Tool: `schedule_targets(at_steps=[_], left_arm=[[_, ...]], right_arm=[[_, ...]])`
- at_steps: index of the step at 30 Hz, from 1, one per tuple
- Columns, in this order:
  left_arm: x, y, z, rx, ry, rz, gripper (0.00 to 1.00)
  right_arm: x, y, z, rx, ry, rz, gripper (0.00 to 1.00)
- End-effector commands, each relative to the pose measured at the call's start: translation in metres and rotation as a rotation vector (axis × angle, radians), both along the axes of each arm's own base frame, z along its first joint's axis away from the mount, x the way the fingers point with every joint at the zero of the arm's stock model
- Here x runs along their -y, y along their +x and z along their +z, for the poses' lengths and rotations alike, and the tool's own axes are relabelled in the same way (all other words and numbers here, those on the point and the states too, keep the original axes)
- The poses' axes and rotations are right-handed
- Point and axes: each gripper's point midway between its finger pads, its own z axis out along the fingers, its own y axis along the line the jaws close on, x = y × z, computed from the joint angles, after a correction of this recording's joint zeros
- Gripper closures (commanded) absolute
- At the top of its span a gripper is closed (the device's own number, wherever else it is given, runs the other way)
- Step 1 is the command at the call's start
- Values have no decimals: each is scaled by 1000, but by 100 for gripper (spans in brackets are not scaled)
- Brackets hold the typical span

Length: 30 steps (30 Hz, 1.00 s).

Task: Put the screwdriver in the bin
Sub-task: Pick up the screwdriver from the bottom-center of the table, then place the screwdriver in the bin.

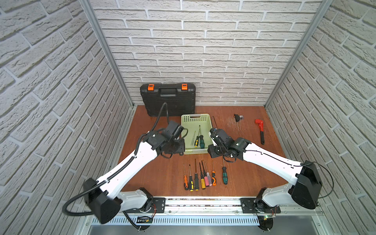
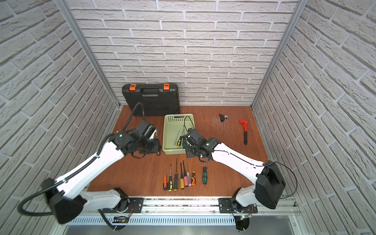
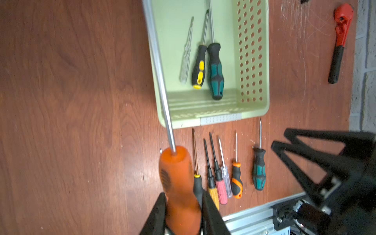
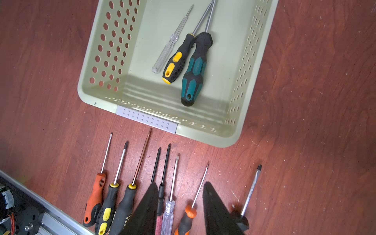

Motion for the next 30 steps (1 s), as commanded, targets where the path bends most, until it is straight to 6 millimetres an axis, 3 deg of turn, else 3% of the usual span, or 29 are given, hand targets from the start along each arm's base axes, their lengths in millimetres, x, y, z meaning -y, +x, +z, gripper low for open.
schedule_targets(at_steps=[1,5,11,14,21,25,30], left_arm=[[19,37,-8,6,64,-148,92],[42,81,-24,-11,87,-179,92],[45,107,-80,-78,135,-160,93],[48,111,-100,-109,134,-155,93],[42,109,-137,-163,187,-139,92],[38,105,-155,-195,213,-146,92],[36,103,-163,-200,218,-145,92]], right_arm=[[0,6,21,53,36,-12,61],[2,3,23,49,45,-20,61],[39,-16,31,56,-68,-37,60],[55,-30,26,41,-85,-57,59],[71,-50,-6,-52,-144,-71,59],[71,-58,-20,-97,-138,-76,57],[65,-62,-35,-136,-108,-87,49]])
